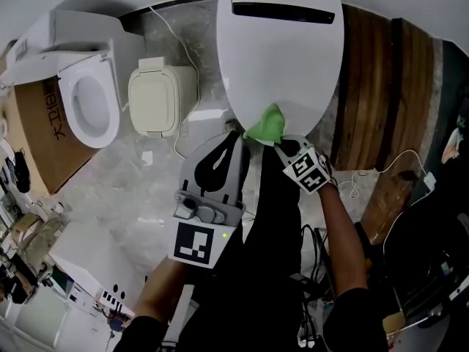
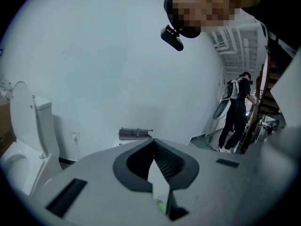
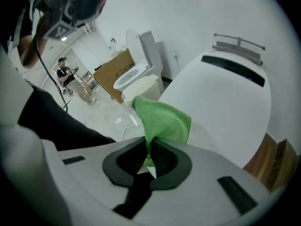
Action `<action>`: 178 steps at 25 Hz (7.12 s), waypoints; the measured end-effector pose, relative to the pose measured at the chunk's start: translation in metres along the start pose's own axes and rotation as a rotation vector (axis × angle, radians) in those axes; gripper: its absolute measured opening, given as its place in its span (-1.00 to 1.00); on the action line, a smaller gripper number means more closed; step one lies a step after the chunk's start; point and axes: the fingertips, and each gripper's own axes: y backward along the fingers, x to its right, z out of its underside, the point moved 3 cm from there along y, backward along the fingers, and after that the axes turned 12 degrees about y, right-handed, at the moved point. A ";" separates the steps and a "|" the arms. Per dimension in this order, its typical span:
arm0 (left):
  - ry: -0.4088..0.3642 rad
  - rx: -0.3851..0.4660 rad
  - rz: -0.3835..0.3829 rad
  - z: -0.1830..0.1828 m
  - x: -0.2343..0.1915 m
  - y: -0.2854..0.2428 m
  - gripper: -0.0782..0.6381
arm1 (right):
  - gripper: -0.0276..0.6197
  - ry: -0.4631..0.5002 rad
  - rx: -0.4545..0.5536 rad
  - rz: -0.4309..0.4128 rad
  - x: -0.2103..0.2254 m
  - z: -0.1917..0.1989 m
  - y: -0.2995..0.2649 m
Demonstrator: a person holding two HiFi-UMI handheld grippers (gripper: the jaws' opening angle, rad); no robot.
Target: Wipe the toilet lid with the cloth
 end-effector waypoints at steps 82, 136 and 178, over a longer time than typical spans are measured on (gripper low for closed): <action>-0.003 0.050 0.017 -0.012 -0.008 -0.024 -0.76 | -0.80 0.390 -0.497 0.202 0.078 0.071 -0.043; 0.173 0.159 -0.252 -0.035 -0.055 -0.035 -0.76 | -0.80 0.048 -0.022 0.297 0.278 -0.152 0.003; 0.139 0.132 -0.160 -0.008 -0.096 0.015 -0.76 | -0.80 0.393 -0.377 0.213 0.174 -0.086 -0.076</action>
